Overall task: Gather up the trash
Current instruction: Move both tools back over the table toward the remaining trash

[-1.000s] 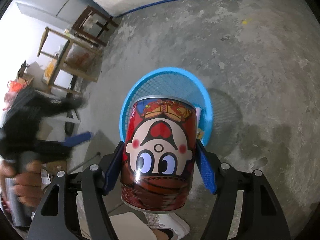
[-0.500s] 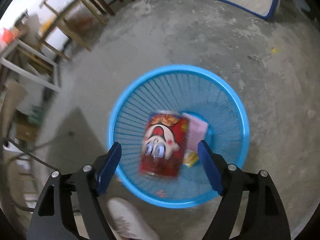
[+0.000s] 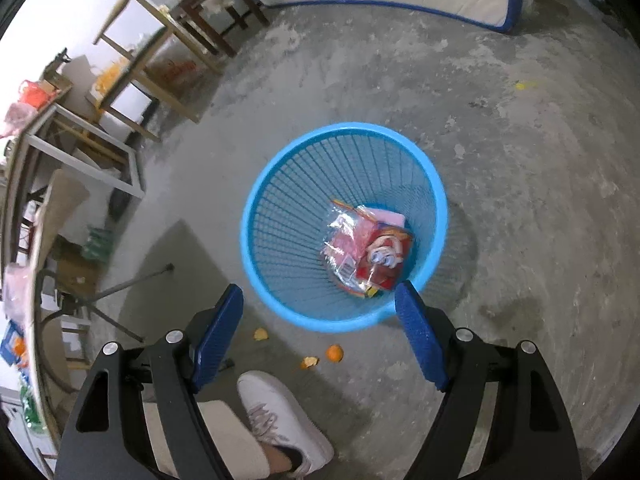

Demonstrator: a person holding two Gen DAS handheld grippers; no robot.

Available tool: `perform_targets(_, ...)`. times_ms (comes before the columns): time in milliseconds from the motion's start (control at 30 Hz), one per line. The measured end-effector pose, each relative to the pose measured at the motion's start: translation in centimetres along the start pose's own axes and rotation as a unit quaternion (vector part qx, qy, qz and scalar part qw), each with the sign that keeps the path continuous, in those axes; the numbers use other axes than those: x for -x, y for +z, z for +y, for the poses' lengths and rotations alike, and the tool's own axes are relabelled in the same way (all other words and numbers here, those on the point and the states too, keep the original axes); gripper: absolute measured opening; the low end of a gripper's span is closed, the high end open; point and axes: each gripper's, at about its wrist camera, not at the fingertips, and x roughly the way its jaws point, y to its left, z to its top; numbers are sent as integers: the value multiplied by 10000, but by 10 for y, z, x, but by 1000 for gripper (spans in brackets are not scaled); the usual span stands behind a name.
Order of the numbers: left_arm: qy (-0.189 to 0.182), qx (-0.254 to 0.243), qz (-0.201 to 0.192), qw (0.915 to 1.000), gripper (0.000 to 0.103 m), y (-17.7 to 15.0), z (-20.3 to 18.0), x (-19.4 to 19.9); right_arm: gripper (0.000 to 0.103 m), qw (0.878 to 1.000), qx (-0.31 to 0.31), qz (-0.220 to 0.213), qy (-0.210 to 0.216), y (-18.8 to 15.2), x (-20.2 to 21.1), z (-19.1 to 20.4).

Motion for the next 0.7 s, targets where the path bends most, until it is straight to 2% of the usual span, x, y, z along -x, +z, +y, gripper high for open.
perform_targets(167, 284, -188, -177, 9993, 83, -11, 8, 17, 76, 9992, 182, -305, 155, -19, 44, 23)
perform_targets(333, 220, -162, -441, 9987, 84, -17, 16, 41, 77, 9948, 683, -683, 324, -35, 90, 71)
perform_targets(500, 350, -154, -697, 9968, 85, -26, 28, 62, 84, 9808, 1490, -1170, 472, -51, 138, 139)
perform_targets(700, 554, 11, -995, 9935, 86, -39, 48, 90, 92, 9593, 2345, -1383, 747, -76, 173, 215)
